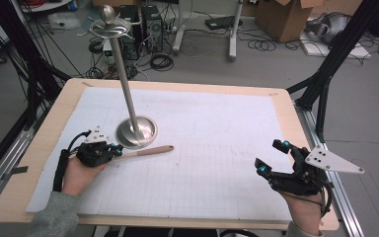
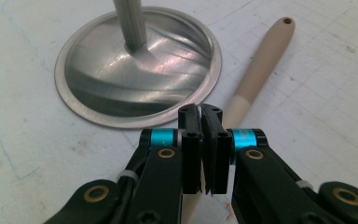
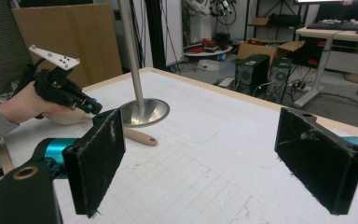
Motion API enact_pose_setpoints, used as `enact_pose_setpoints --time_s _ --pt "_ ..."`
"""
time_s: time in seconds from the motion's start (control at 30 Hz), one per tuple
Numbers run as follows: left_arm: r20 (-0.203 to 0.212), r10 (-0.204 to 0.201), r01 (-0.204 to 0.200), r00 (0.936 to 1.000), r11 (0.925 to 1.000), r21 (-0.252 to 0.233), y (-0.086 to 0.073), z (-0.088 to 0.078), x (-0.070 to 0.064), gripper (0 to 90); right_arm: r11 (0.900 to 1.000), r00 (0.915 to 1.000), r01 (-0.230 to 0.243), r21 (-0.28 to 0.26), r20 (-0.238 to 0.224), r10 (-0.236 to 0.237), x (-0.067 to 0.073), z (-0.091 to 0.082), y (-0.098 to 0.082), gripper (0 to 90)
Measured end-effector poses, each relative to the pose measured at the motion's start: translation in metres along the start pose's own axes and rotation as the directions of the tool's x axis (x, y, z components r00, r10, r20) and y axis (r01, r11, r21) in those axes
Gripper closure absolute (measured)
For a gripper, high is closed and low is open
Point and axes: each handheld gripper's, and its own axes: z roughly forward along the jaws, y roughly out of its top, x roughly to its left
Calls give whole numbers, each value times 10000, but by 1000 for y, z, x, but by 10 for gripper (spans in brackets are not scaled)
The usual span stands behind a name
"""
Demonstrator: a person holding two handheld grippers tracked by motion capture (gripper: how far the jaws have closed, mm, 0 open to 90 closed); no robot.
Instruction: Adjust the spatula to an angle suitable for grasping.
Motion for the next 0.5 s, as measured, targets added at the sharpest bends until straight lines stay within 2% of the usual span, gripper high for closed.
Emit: enact_pose_setpoints --time_s 0.33,0.5 --pt "-336 -305 313 9990 9992 234 -2 5 5 879 10000 10000 1 -43 55 -1 -1 -1 -1 152" --pt "-375 -525 543 9979 9974 473 -3 8 9 881 10000 10000 -13 -7 44 13 -1 -1 -1 152"
